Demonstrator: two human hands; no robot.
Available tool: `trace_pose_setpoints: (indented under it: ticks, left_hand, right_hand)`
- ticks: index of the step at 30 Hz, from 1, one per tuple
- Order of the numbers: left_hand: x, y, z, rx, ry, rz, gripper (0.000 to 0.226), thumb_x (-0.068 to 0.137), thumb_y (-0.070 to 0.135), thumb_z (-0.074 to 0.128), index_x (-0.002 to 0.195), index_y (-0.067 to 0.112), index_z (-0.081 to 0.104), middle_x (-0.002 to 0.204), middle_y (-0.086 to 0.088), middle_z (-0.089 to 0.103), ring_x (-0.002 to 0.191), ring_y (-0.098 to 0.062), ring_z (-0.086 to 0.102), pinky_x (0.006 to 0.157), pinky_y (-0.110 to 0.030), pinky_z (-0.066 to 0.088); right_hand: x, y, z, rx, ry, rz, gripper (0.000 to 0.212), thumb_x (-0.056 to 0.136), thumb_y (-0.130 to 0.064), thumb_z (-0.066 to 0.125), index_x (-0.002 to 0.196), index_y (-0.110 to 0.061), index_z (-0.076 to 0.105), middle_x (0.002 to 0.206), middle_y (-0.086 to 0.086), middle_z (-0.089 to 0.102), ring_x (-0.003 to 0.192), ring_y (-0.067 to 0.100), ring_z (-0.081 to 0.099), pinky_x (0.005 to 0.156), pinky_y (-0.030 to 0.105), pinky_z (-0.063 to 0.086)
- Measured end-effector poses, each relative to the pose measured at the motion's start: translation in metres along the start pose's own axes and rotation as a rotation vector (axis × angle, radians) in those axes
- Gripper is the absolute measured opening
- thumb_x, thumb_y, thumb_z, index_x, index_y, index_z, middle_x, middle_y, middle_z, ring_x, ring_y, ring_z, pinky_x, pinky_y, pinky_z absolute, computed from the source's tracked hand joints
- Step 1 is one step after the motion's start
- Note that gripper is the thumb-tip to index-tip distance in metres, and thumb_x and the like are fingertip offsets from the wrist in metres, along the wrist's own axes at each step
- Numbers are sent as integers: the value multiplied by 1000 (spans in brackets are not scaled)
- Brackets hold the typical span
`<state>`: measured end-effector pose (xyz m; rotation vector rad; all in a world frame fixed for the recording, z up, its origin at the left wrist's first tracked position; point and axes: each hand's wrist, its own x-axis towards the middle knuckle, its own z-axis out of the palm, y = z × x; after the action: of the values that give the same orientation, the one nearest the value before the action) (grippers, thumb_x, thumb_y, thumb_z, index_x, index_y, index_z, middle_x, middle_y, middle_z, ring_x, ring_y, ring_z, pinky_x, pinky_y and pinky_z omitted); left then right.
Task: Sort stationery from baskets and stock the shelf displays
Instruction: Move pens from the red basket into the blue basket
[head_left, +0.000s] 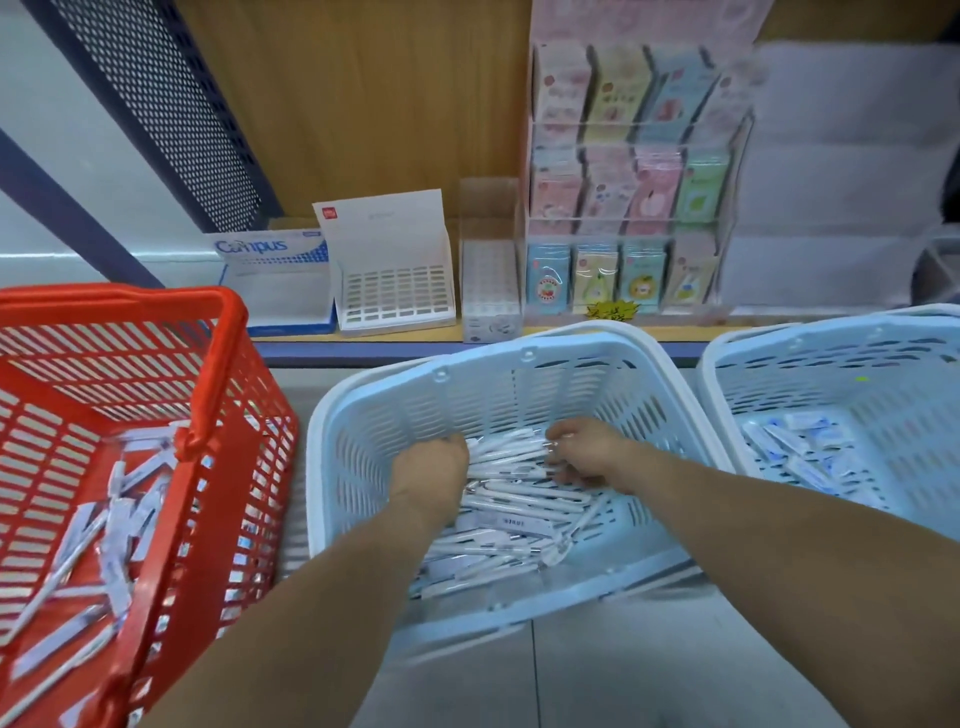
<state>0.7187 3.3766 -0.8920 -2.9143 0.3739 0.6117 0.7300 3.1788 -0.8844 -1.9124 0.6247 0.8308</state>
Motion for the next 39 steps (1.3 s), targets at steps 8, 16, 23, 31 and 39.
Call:
trace_pose_setpoints:
  ticks: [8, 16, 23, 31, 39]
  left_hand:
    - [1, 13, 6, -88, -29, 125, 49, 95, 27, 53, 140, 14, 37, 137, -10, 48, 128, -29, 44, 94, -41, 45]
    - [-2, -4, -12, 191, -67, 25, 37, 90, -2, 54, 124, 13, 54, 120, -6, 64, 109, -27, 62, 82, -35, 51]
    - [-8, -7, -20, 204, -66, 17, 40, 90, 1, 53, 128, 15, 51, 122, -5, 62, 112, -27, 60, 83, -37, 50]
    - [-3, -11, -17, 221, -107, -1, 37, 94, 8, 50, 130, 15, 51, 128, -6, 59, 117, -27, 58, 88, -37, 50]
    - [-6, -9, -22, 136, -72, -31, 35, 91, 6, 51, 125, 12, 55, 122, -9, 63, 111, -29, 61, 83, -38, 51]
  right_hand:
    - [16, 10, 11, -971, 156, -320, 53, 87, -17, 60, 138, -23, 44, 137, 12, 28, 131, 32, 26, 110, 44, 34]
    - [22, 6, 9, -772, 53, -283, 48, 86, -19, 63, 131, -27, 53, 133, 2, 53, 116, 25, 53, 99, 44, 46]
    - [17, 7, 17, -1067, 98, -305, 41, 85, -22, 67, 122, -15, 51, 123, 7, 57, 114, 28, 54, 87, 35, 45]
    - [4, -17, 0, -973, -7, -303, 36, 93, -23, 62, 125, -7, 60, 121, 10, 62, 106, 26, 60, 87, 31, 49]
    - [-16, -49, -11, -1013, -26, -481, 20, 99, -20, 50, 101, -11, 67, 89, 0, 55, 84, 20, 50, 73, 26, 35]
